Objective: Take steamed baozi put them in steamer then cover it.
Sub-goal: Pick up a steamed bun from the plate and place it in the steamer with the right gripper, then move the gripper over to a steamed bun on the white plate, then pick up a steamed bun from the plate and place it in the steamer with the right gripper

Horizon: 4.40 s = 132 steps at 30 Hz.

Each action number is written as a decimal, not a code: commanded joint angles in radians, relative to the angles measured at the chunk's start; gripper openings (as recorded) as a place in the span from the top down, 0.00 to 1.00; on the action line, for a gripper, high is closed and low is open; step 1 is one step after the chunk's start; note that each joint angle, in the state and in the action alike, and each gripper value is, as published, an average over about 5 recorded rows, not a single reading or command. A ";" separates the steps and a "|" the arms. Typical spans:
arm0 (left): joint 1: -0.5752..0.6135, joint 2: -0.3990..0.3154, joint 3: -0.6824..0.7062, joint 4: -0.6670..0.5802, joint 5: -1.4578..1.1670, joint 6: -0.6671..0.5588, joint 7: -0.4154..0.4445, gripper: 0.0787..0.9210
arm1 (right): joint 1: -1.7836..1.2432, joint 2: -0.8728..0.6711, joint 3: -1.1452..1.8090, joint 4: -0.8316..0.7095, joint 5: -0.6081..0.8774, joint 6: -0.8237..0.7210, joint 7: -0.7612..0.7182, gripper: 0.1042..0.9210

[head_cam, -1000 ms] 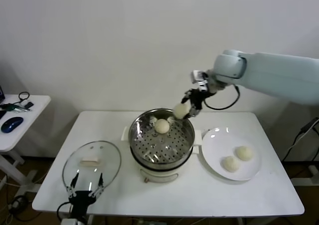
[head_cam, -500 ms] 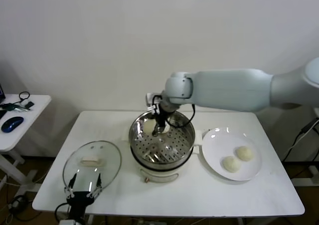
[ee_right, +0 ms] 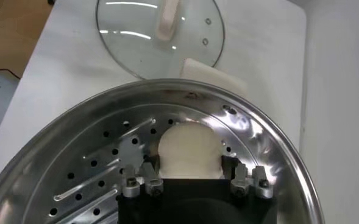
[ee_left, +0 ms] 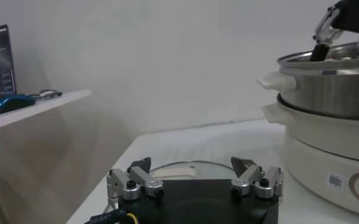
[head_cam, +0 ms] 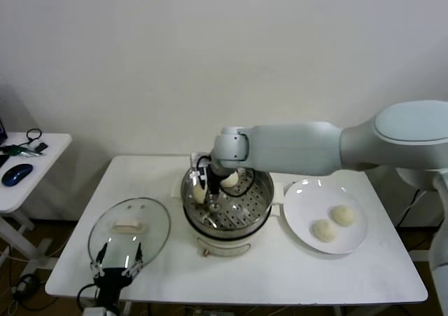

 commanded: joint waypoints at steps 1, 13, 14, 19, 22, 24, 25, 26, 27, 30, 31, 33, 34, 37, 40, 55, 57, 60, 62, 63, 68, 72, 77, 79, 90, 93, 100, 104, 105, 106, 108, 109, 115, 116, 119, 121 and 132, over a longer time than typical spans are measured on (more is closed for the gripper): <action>0.000 0.000 0.000 0.001 0.000 0.001 0.000 0.12 | -0.023 0.013 0.004 -0.003 -0.013 -0.003 0.002 0.17; 0.001 -0.007 0.001 0.000 0.004 0.002 0.000 0.12 | 0.286 -0.361 -0.110 0.207 -0.083 0.178 -0.259 0.12; 0.001 -0.007 0.001 0.000 0.005 0.002 0.000 0.12 | 0.322 -0.409 -0.138 0.221 -0.102 0.195 -0.290 0.12; 0.002 -0.008 0.003 0.000 0.006 -0.001 0.000 0.12 | 0.449 -0.637 -0.291 0.285 -0.213 0.254 -0.394 0.12; 0.001 -0.007 0.003 -0.002 0.005 -0.001 0.000 0.12 | 0.429 -0.750 -0.346 0.304 -0.289 0.259 -0.391 0.12; -0.002 -0.007 0.004 -0.004 0.005 0.000 0.001 0.12 | 0.383 -0.801 -0.353 0.305 -0.338 0.257 -0.378 0.12; -0.003 -0.006 0.005 -0.005 0.005 0.001 0.001 0.12 | 0.348 -0.825 -0.346 0.300 -0.368 0.255 -0.371 0.12; -0.005 -0.006 0.006 -0.005 0.005 0.001 0.002 0.12 | 0.312 -0.843 -0.335 0.293 -0.398 0.253 -0.365 0.12; -0.006 -0.006 0.008 -0.005 0.006 0.002 0.002 0.12 | 0.271 -0.859 -0.314 0.282 -0.427 0.250 -0.359 0.12; -0.004 -0.007 0.015 -0.005 0.010 0.001 0.003 0.12 | 0.131 -0.887 -0.220 0.238 -0.504 0.240 -0.342 0.12; -0.003 -0.007 0.017 -0.005 0.011 0.001 0.003 0.12 | 0.079 -0.890 -0.178 0.220 -0.522 0.236 -0.337 0.12; -0.001 -0.007 0.019 -0.006 0.012 0.001 0.003 0.12 | -0.010 -0.890 -0.104 0.188 -0.547 0.230 -0.331 0.12; -0.001 -0.008 0.019 -0.006 0.012 0.000 0.003 0.12 | -0.057 -0.887 -0.064 0.171 -0.557 0.226 -0.329 0.12; 0.001 -0.009 0.019 -0.008 0.012 0.000 0.004 0.12 | -0.162 -0.873 0.021 0.134 -0.575 0.215 -0.319 0.12; 0.003 -0.011 0.019 -0.008 0.013 0.000 0.004 0.12 | -0.231 -0.852 0.077 0.104 -0.591 0.206 -0.306 0.12; 0.009 -0.013 0.006 0.003 0.011 -0.004 0.002 0.12 | -0.395 -0.764 0.203 0.019 -0.600 0.177 -0.278 0.12; 0.010 -0.014 0.005 0.002 0.011 -0.003 0.002 0.12 | -0.409 -0.759 0.215 0.015 -0.600 0.176 -0.275 0.12; 0.010 -0.015 0.005 0.000 0.011 -0.003 0.001 0.12 | -0.435 -0.747 0.251 0.003 -0.598 0.171 -0.265 0.12; 0.010 -0.016 0.006 0.000 0.011 -0.002 0.000 0.12 | -0.446 -0.739 0.272 -0.008 -0.597 0.169 -0.259 0.12; 0.009 -0.016 0.006 0.000 0.012 -0.002 0.000 0.12 | -0.449 -0.736 0.280 -0.013 -0.597 0.169 -0.257 0.12; 0.008 -0.017 0.009 0.000 0.013 0.001 0.000 0.12 | -0.441 -0.728 0.285 -0.021 -0.584 0.170 -0.258 0.12; 0.006 -0.017 0.010 -0.002 0.014 0.003 0.001 0.12 | -0.436 -0.726 0.282 -0.017 -0.574 0.171 -0.264 0.12; 0.004 -0.020 0.013 -0.002 0.016 0.003 0.002 0.12 | -0.422 -0.728 0.275 -0.017 -0.579 0.174 -0.278 0.19; 0.004 -0.020 0.013 -0.002 0.016 0.003 0.002 0.12 | -0.409 -0.729 0.267 -0.017 -0.580 0.178 -0.286 0.24; 0.002 -0.022 0.016 -0.005 0.020 0.004 0.002 0.12 | 0.073 -0.642 0.042 0.002 -0.627 0.411 -0.436 0.32; 0.001 -0.020 0.017 -0.002 0.023 0.004 0.002 0.12 | 0.247 -0.545 -0.009 -0.025 -0.629 0.570 -0.487 0.31; 0.000 -0.019 0.020 0.002 0.027 0.004 0.003 0.12 | 0.447 -0.308 0.062 0.036 -0.616 0.792 -0.538 0.31; -0.001 -0.019 0.019 -0.001 0.028 0.006 0.003 0.12 | 0.422 -0.203 0.111 0.195 -0.654 0.822 -0.519 0.31; 0.000 -0.019 0.018 -0.002 0.028 0.006 0.003 0.12 | 0.405 -0.185 0.116 0.233 -0.664 0.825 -0.515 0.31; 0.001 -0.019 0.017 -0.003 0.028 0.007 0.003 0.12 | 0.381 -0.165 0.120 0.271 -0.678 0.828 -0.510 0.31; 0.004 -0.019 0.015 -0.006 0.028 0.007 0.003 0.12 | 0.335 -0.139 0.121 0.325 -0.709 0.831 -0.501 0.32; 0.006 -0.019 0.014 -0.008 0.028 0.006 0.003 0.12 | 0.312 -0.131 0.118 0.342 -0.729 0.834 -0.497 0.32; 0.022 -0.019 0.000 -0.018 0.024 0.005 0.001 0.12 | 0.180 -0.118 0.073 0.356 -0.829 0.832 -0.472 0.32; 0.024 -0.019 -0.002 -0.019 0.022 0.005 0.000 0.12 | 0.161 -0.119 0.066 0.347 -0.844 0.832 -0.466 0.32; 0.028 -0.021 -0.005 -0.022 0.021 0.004 -0.001 0.12 | 0.112 -0.119 0.059 0.313 -0.884 0.832 -0.452 0.32; 0.030 -0.022 -0.005 -0.024 0.021 0.004 -0.001 0.12 | 0.085 -0.115 0.058 0.294 -0.895 0.831 -0.445 0.32; 0.028 -0.024 -0.009 -0.028 0.019 0.005 -0.002 0.12 | 0.036 -0.103 0.047 0.242 -0.931 0.822 -0.444 0.31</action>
